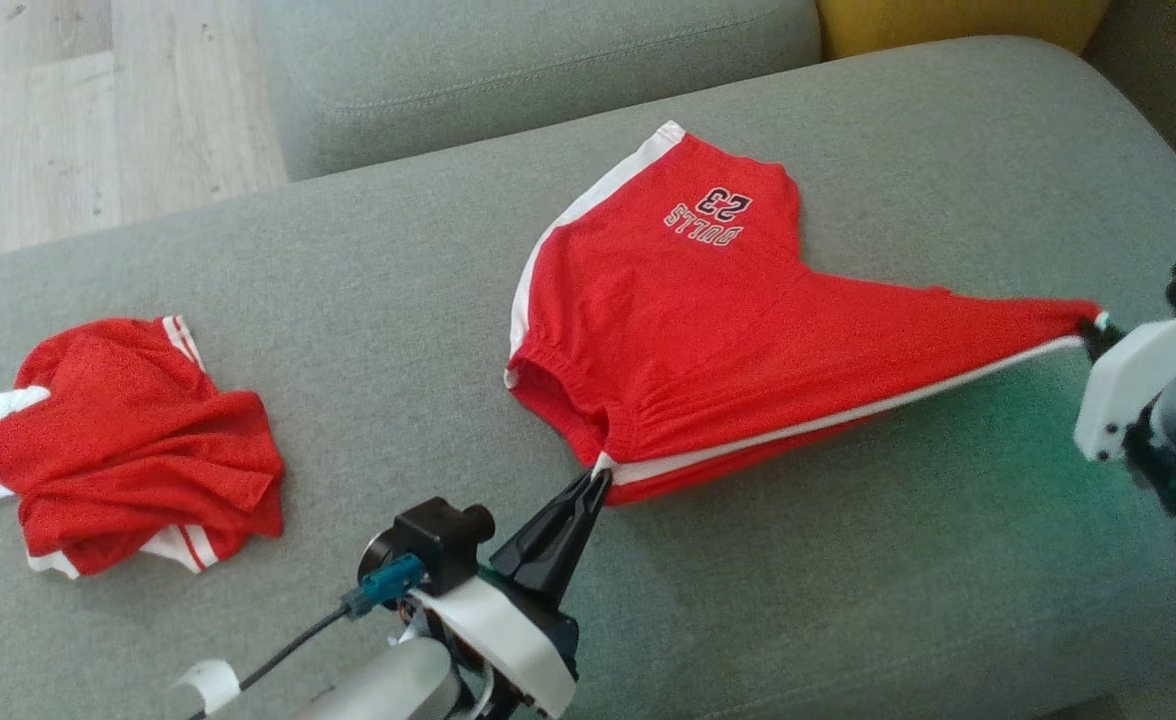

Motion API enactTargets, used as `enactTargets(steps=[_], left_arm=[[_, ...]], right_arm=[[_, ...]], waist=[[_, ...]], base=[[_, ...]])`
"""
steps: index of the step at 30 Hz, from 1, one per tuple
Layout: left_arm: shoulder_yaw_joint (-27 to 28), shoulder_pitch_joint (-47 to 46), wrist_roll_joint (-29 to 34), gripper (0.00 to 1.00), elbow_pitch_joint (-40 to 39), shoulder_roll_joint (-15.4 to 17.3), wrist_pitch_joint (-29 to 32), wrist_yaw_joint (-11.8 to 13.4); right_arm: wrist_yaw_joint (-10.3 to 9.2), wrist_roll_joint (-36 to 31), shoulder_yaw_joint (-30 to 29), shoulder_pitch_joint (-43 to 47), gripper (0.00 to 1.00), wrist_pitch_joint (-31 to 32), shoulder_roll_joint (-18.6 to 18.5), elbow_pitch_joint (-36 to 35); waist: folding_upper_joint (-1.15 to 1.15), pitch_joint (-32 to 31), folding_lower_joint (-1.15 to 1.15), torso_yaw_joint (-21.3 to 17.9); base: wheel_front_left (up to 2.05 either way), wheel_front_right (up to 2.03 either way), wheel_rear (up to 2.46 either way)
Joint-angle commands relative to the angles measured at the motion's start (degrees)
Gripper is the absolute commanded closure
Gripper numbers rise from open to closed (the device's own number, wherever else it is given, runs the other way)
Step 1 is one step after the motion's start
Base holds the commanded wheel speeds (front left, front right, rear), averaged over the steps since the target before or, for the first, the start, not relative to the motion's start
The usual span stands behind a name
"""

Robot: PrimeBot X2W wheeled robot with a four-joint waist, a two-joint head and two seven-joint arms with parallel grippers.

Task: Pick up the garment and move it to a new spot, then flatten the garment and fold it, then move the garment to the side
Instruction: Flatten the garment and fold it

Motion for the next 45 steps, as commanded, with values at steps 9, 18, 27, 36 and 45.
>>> enactTargets(steps=[9,18,27,36,45], left_arm=[[3.79,-6.04,1.05,1.00,-4.04,1.84,-0.16,3.25],[6.62,-13.67,1.60,1.00,-0.46,-0.48,-0.95,2.97],[7.15,-21.17,2.47,1.00,5.03,-3.13,-1.35,0.31],[6.36,-26.94,3.81,1.00,8.61,-5.29,-1.40,-1.88],[4.72,-28.75,4.71,0.15,11.73,-7.72,-1.64,-2.98]], right_arm=[[-0.20,2.36,-2.71,-0.48,1.00,0.38,-4.95,-16.28],[-0.20,-3.92,-9.13,-6.22,1.00,0.12,0.52,-21.91],[-0.20,-14.31,-13.81,-16.99,1.00,-4.51,6.72,-14.50],[-0.20,-22.17,-17.02,-26.80,1.00,-7.38,8.31,-5.35],[-0.20,-28.55,-21.62,-30.41,0.00,-10.10,8.03,1.23]], waist=[[0.00,4.07,0.01,2.52],[0.00,10.93,0.01,6.77],[0.00,18.09,0.01,11.08],[0.00,24.08,0.01,15.33],[0.00,25.93,0.01,17.26]], base=[[0.00,0.00,0.00],[0.00,0.00,0.00],[0.00,0.00,0.00],[0.00,0.00,0.00],[0.00,0.00,0.00]])
